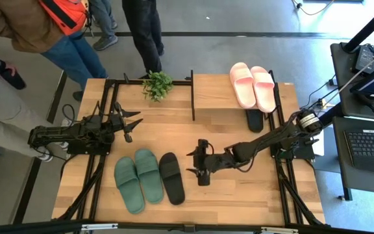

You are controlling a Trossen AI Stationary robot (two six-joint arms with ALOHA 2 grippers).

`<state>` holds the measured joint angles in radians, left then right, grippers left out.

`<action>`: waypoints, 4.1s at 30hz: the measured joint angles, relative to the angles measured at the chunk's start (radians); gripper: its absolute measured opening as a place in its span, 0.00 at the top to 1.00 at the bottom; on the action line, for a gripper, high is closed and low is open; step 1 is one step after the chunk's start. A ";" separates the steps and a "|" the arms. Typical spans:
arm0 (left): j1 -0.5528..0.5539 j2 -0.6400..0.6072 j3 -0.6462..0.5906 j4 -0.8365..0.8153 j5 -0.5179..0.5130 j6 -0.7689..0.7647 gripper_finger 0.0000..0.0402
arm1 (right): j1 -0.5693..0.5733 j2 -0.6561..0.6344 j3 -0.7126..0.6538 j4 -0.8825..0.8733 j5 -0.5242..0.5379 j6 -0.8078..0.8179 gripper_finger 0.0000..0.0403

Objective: Pick and place slides into the shelf
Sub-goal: Put the black slide under the shelf

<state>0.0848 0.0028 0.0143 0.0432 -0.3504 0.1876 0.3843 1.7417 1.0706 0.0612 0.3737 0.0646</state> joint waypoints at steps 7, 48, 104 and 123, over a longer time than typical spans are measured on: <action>0.000 0.000 0.000 0.000 0.000 0.003 0.64 | 0.005 0.081 0.009 0.080 0.003 -0.046 0.28; 0.000 0.000 0.000 0.000 0.000 -0.002 0.64 | 0.022 0.471 0.545 -0.448 0.203 -0.016 0.92; 0.000 0.000 0.000 0.000 -0.006 0.031 0.64 | -0.040 -0.276 -0.537 -0.907 0.538 0.930 0.97; 0.000 0.000 0.000 0.000 -0.007 0.032 0.64 | -0.131 -0.280 -0.565 -0.760 0.565 0.712 0.92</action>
<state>0.0847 0.0026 0.0143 0.0433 -0.3576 0.2197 0.2531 1.4620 0.5060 -0.6983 0.9390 0.7765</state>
